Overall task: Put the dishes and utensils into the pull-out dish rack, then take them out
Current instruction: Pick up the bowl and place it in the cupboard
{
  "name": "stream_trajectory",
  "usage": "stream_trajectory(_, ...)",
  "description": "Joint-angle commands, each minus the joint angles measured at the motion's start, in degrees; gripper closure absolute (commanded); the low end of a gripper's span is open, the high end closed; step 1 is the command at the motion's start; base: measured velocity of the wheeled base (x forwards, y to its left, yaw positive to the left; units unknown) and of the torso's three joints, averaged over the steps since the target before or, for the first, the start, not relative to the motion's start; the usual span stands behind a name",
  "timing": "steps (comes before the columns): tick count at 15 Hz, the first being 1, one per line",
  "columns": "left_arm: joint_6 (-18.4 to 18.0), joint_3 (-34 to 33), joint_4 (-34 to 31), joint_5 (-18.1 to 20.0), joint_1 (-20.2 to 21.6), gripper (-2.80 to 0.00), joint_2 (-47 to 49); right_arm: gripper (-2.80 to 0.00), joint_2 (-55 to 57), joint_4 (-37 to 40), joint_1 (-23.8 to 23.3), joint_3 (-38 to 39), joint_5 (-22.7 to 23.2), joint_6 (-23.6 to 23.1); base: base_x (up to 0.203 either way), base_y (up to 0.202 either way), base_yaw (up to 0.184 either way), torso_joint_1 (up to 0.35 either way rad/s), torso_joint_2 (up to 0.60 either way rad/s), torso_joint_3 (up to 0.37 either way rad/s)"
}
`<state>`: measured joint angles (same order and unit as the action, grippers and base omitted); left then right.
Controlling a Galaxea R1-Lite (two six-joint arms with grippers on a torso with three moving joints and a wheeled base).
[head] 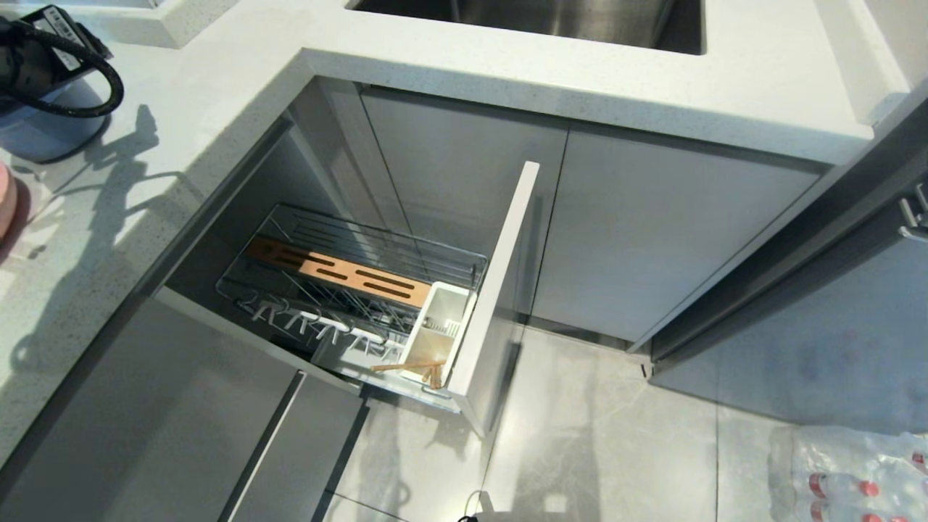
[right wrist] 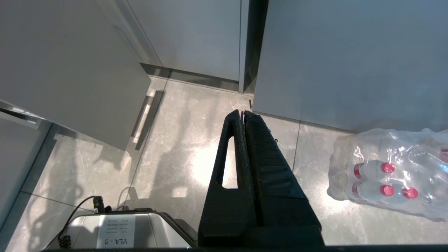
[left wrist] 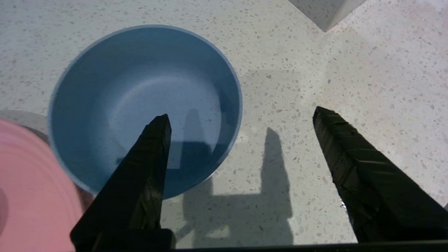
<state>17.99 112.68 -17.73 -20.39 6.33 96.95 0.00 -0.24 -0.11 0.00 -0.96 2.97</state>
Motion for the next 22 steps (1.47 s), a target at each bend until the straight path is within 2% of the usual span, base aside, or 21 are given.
stream_trajectory(1, 0.11, 0.0, -0.03, 1.07, 0.61, -2.8, 0.48, 0.0, 0.0, -0.02, 0.0, 0.0, 0.0, 0.01, 0.0, 0.0, 0.0, 0.0, 0.0, 0.0)
stream_trajectory(3, 0.11, 0.0, 0.11, 3.63, 1.66, -2.8, 1.19, 0.0, 0.09, -0.02, 0.02, 0.0, 0.0, 0.01, 0.0, 0.0, 0.0, 0.0, 0.0, 0.0)
stream_trajectory(7, 0.09, -0.09, 1.72, 4.6, 2.27, -2.8, 1.94, 0.0, 0.04, 0.0, 0.02, 0.0, 0.0, 0.01, 0.0, 0.0, 0.0, 0.0, 0.0, 0.0)
stream_trajectory(11, 0.11, -0.09, 2.17, 7.72, 2.97, -2.8, 2.45, 0.0, 0.08, -0.02, -0.05, 0.0, 0.0, 0.01, 0.0, 0.0, 0.0, 0.0, 0.0, 0.0)
stream_trajectory(19, -0.04, -0.09, 2.08, 8.61, 3.07, -2.8, 3.07, 0.0, 0.07, -0.02, -0.03, 0.0, 0.0, 0.01, 0.0, 0.0, 0.0, 0.0, 0.0, 0.0)
stream_trajectory(20, -0.13, -0.09, 1.99, 8.61, 3.16, 0.0, 3.07, 0.0, 0.03, -0.02, -0.02, 0.0, 0.0, 0.01, 0.0, 0.0, 0.0, 0.0, 0.0, 0.0)
stream_trajectory(22, -0.15, -0.09, 1.85, 8.79, 3.25, 0.0, 3.0, 0.0, 0.09, -0.02, 0.02, 0.0, 0.0, 0.01, 0.0, 0.0, 0.0, 0.0, 0.0, 0.0)
